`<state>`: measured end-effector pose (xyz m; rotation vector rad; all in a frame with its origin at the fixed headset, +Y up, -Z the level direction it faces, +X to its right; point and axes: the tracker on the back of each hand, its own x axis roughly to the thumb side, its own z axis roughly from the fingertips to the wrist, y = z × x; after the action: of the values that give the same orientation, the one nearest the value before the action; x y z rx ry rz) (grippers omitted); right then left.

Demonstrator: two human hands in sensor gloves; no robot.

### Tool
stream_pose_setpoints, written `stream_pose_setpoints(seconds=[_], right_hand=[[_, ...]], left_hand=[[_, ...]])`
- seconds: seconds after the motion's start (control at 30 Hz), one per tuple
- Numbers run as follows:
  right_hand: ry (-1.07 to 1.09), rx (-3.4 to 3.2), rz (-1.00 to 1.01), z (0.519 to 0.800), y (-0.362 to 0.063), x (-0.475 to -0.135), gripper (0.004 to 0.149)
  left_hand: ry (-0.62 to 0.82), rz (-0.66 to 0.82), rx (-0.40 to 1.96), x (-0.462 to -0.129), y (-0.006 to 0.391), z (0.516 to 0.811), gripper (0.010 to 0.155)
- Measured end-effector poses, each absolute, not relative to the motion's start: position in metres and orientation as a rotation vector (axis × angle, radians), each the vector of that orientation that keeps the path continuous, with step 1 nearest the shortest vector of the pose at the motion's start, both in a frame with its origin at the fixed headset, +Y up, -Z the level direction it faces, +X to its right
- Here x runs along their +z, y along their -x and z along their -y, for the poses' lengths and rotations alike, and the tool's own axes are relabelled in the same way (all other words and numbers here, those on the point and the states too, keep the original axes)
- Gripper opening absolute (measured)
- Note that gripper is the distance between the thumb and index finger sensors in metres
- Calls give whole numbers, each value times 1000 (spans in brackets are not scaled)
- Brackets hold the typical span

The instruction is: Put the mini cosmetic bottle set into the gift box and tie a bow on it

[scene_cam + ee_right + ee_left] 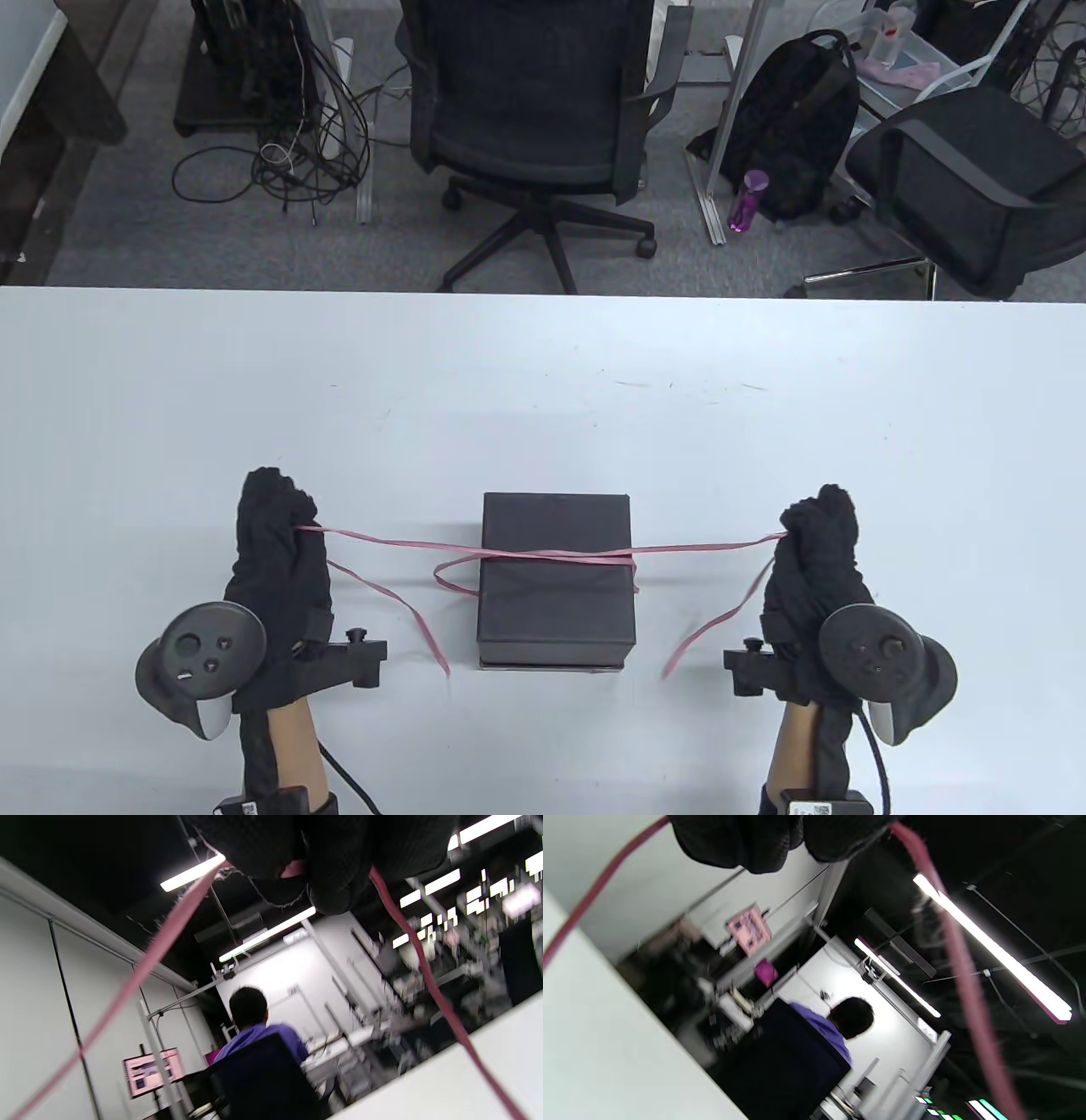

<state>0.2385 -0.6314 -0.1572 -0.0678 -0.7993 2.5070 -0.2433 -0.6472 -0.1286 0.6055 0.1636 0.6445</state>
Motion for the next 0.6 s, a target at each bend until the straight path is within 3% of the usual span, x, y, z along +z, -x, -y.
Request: stream_pose_setpoints(seconds=[0.1, 0.37, 0.6], right_hand=[[167, 2686, 869, 632, -244, -155, 38], [503, 2845, 228, 679, -267, -179, 38], [495, 2852, -94, 698, -264, -188, 39]], left_hand=[[-565, -212, 453, -129, 242, 647, 39], [-205, -455, 518, -154, 263, 708, 39], [117, -479, 545, -167, 266, 749, 40]])
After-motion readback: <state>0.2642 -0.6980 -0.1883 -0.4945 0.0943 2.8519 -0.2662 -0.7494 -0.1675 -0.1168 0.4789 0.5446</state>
